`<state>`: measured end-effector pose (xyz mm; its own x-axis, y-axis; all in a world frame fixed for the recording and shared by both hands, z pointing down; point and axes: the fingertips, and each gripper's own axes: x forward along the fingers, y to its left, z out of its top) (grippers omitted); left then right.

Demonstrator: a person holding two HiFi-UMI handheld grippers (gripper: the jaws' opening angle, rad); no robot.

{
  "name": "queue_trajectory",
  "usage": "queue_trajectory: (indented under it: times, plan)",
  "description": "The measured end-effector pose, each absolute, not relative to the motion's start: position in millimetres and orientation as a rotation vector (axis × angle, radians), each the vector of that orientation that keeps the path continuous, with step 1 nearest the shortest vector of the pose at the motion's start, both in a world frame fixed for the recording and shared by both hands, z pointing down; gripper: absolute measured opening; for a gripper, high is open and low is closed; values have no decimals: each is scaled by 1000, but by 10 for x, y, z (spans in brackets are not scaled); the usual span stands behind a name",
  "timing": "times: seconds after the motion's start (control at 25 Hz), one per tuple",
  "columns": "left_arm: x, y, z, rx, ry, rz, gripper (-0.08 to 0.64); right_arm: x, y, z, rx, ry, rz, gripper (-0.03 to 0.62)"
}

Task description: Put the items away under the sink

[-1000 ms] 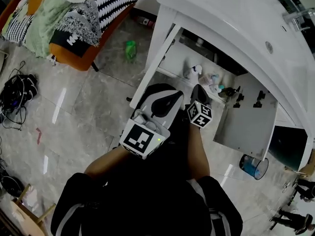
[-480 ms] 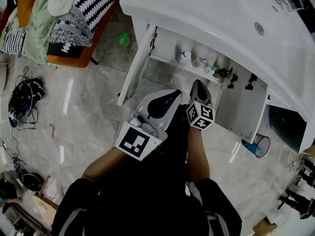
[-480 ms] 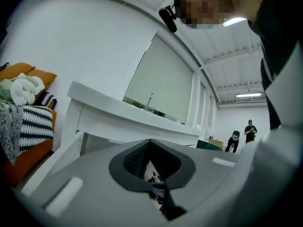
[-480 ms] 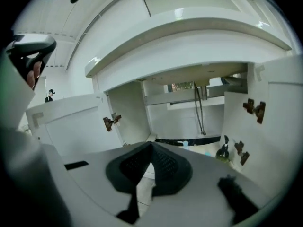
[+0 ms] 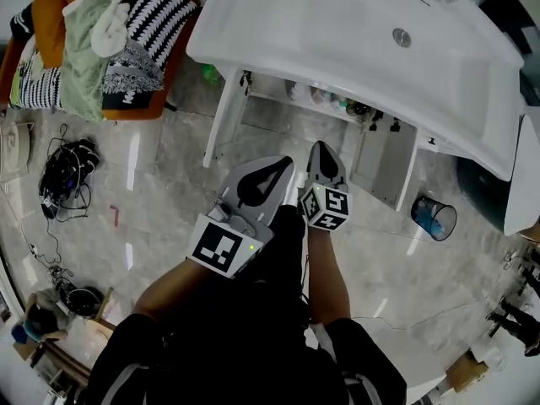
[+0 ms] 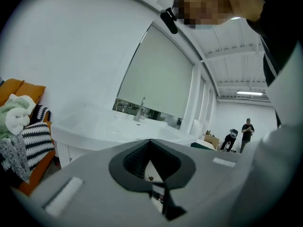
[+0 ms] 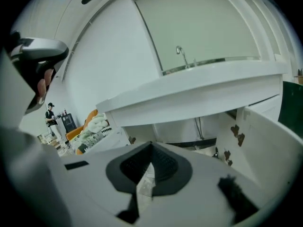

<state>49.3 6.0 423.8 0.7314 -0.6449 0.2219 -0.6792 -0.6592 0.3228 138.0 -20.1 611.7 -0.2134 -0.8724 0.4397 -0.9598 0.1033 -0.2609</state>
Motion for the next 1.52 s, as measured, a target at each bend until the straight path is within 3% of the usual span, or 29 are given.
queue_trajectory:
  times: [0.72, 1.52]
  plan:
    - [538, 1010, 2095, 2548, -1111, 79, 6, 1494, 1055, 3570, 1751, -2258, 662, 15]
    - [698, 1853, 1683, 2620, -1075, 42, 6, 1610, 1946, 2439, 1822, -2391, 488, 15]
